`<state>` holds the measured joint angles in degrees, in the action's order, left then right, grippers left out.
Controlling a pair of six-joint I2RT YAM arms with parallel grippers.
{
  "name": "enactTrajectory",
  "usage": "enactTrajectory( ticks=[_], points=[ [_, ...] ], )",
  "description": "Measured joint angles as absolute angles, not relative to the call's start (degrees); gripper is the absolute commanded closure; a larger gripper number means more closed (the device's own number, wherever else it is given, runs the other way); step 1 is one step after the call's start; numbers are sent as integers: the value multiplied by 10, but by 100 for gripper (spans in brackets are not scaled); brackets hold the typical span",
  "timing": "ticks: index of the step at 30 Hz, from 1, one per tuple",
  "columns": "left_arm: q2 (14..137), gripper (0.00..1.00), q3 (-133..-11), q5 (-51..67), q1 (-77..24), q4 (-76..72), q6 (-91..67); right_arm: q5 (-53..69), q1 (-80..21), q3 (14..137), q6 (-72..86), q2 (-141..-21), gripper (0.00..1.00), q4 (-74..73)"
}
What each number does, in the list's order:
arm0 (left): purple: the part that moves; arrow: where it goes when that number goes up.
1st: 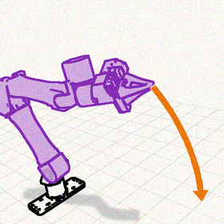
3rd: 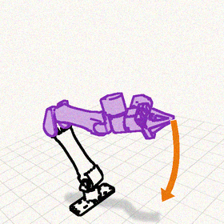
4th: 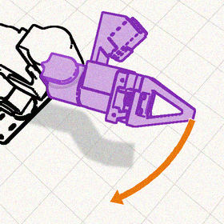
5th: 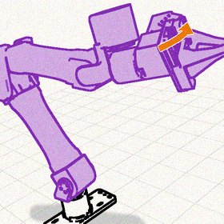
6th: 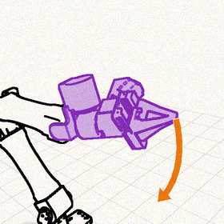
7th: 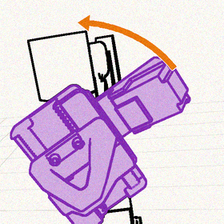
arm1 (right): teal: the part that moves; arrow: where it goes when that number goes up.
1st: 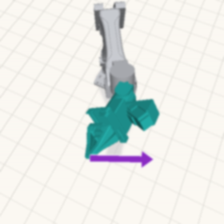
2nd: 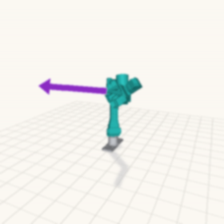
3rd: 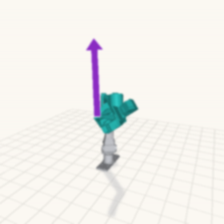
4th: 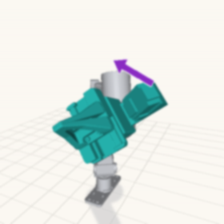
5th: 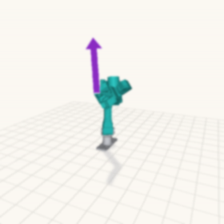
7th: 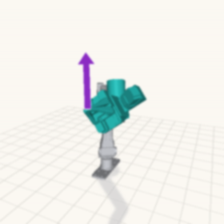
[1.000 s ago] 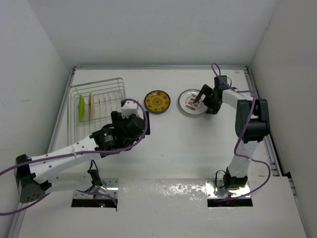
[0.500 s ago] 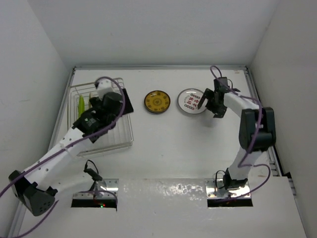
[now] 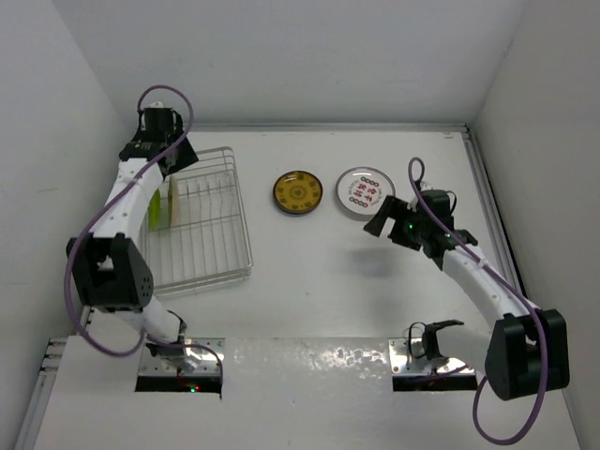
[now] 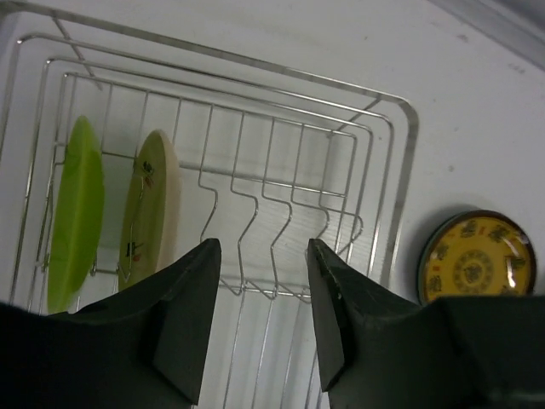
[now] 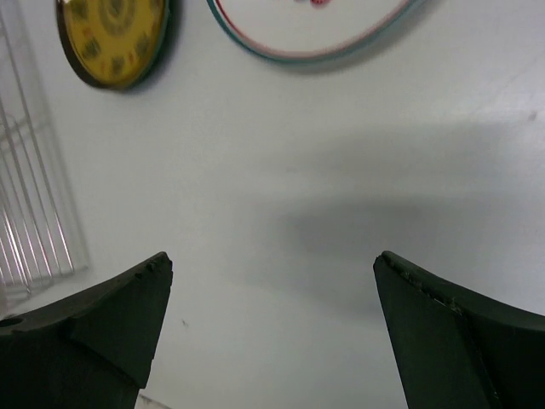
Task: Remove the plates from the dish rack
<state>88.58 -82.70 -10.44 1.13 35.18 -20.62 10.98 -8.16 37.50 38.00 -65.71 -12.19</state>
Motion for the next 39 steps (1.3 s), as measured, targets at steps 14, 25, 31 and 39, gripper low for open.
enactTrajectory(
  ticks=[14, 25, 31, 39],
  points=[
    [956, 50, -844, -115, 27, 389, -170, 162, -88, 283, 377, -608, 1, -86],
    [935, 50, -834, -160, 35, 389, -148, 166, -95, 279, 379, -608, 1, -77],
    [950, 61, -823, -140, 48, 385, -138, 166, -96, 275, 380, -608, 1, -76],
    [958, 76, -787, -112, 64, 379, -133, 165, -105, 262, 387, -608, 1, -68]
  ],
)
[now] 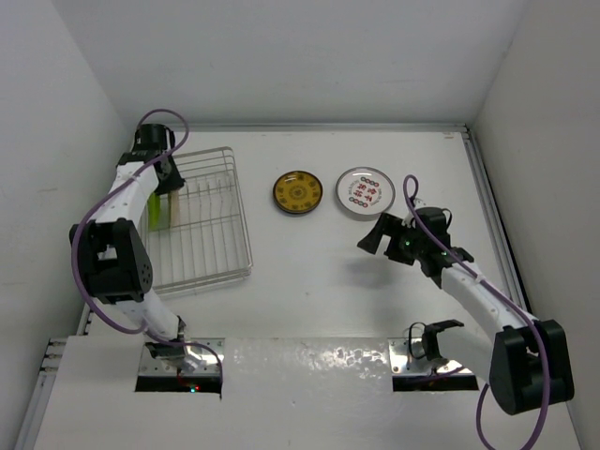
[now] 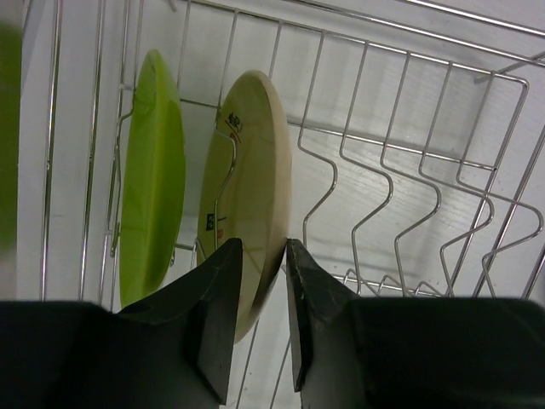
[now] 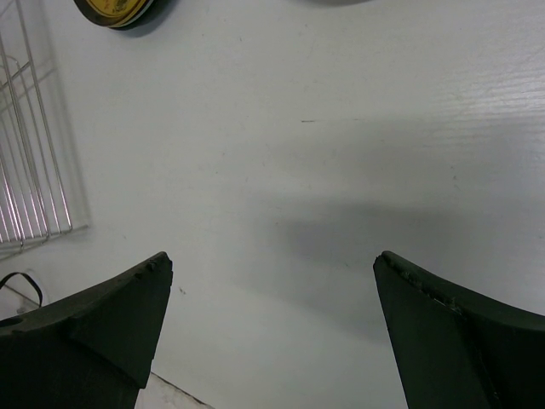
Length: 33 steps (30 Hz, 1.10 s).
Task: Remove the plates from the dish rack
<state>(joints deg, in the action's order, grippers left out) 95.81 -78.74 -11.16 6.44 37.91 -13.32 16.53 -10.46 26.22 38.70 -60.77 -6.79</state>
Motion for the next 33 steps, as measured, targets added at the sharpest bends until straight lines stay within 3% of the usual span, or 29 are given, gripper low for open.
enactTrajectory(
  ticks=[2, 8, 21, 33],
  points=[
    [958, 79, -787, -111, 65, 378, -133, 165, -106, 260, 389, -607, 1, -65],
    [958, 100, -786, -97, 65, 367, -116, 165, -107, 259, 391, -598, 1, -63],
    [958, 100, -801, -76, 48, 377, -70, 166, -114, 240, 420, -594, 1, -49],
    [848, 100, -826, -216, -125, 385, 5, 168, -115, 273, 422, -574, 1, -88]
  ],
)
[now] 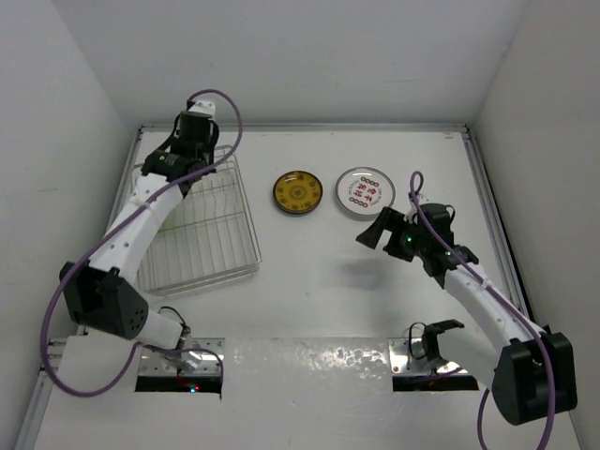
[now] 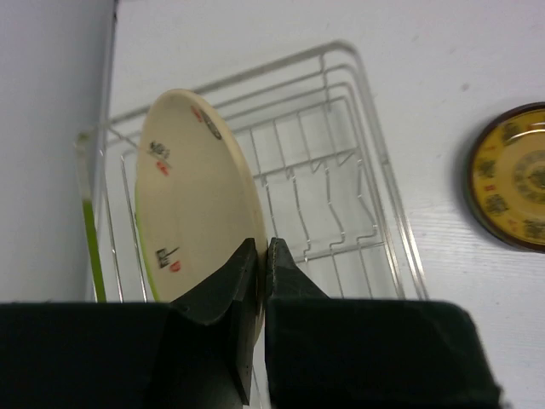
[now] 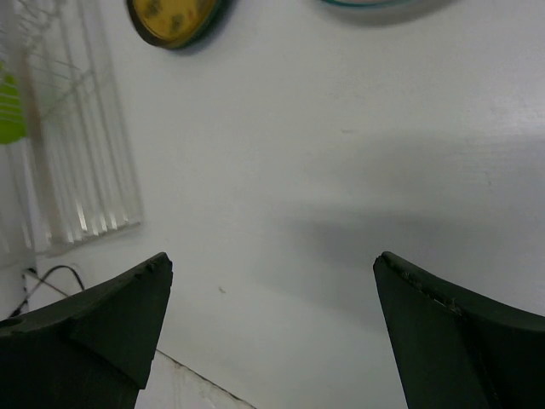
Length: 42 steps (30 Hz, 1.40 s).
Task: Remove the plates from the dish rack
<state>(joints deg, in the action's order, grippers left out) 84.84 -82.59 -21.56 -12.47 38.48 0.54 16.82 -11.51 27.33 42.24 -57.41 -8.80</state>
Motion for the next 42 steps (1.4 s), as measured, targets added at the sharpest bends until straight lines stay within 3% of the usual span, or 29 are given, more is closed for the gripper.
enactTrajectory(
  ticks=[7, 12, 17, 21, 26, 29, 30, 32, 33, 34, 42],
  points=[
    [770, 100, -785, -334, -318, 302, 72, 240, -53, 399, 473, -609, 1, -70],
    [752, 100, -681, -455, -516, 224, 168, 333, -20, 540, 507, -703, 1, -56],
    [756, 100, -560, -545, -720, 154, 292, 408, -30, 585, 522, -736, 1, -32],
    [796, 100, -545, -575, -803, 129, 347, 446, -84, 585, 494, -749, 1, -50],
    [873, 100, -566, -571, -833, 132, 362, 478, -180, 565, 416, -788, 6, -100],
    [884, 99, -567, -563, -842, 130, 370, 485, -191, 533, 385, -798, 17, -122],
    [884, 98, -567, -560, -843, 127, 372, 486, -190, 524, 378, -800, 37, -125],
    [884, 95, -568, -554, -845, 113, 376, 492, -189, 508, 368, -805, 63, -125],
    [884, 90, -568, -553, -844, 106, 377, 496, -189, 503, 366, -806, 94, -123],
    [884, 86, -568, -552, -844, 100, 380, 497, -189, 499, 363, -806, 100, -120],
    [884, 48, -568, -561, -846, 55, 380, 505, -185, 465, 419, -797, 100, -20]
  ],
)
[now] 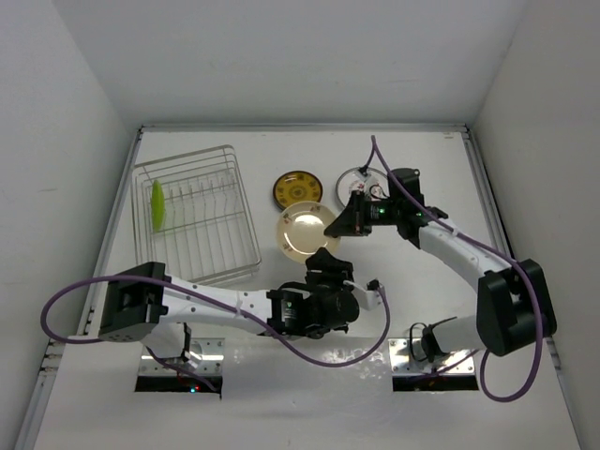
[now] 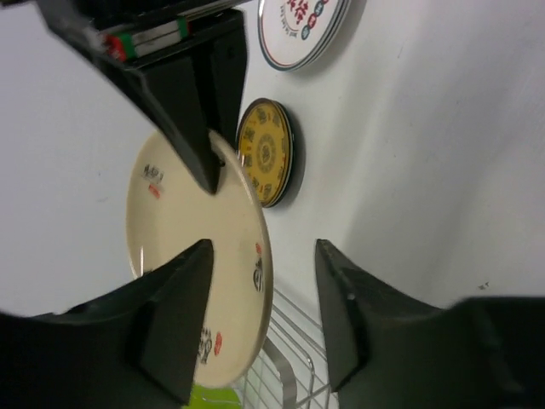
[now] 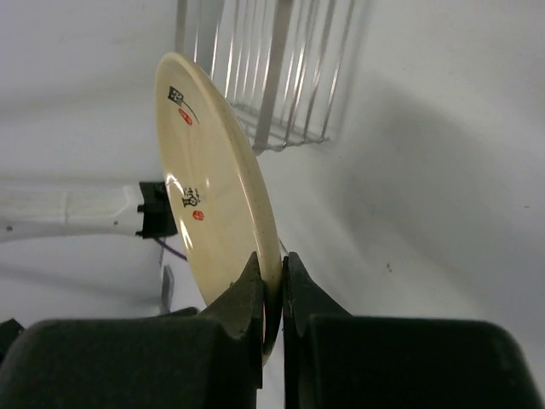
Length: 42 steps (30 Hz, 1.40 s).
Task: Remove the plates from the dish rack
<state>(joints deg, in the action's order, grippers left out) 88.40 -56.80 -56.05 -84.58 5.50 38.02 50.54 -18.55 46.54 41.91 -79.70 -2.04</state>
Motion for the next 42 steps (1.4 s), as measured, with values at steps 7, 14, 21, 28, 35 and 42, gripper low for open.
enactTrajectory(
  ticks=[7, 14, 21, 28, 35, 42],
  points=[
    [882, 0, -567, -609, -846, 81, 276, 410, -106, 440, 491, -794, 100, 23],
    [835, 0, -581, -643, -846, 248, 54, 291, -66, 490, 519, -900, 100, 37],
    [757, 0, -650, -629, -718, 402, -175, 244, -82, 592, 525, -1043, 100, 32],
    [612, 0, -620, -528, -493, 391, -232, 220, -118, 712, 509, -1138, 95, -15],
    [553, 0, -571, -464, -420, 375, -243, 202, -164, 793, 491, -1200, 74, -76],
    [511, 0, -546, -465, -411, 377, -261, 170, -203, 918, 447, -1249, 1, -196]
  ],
)
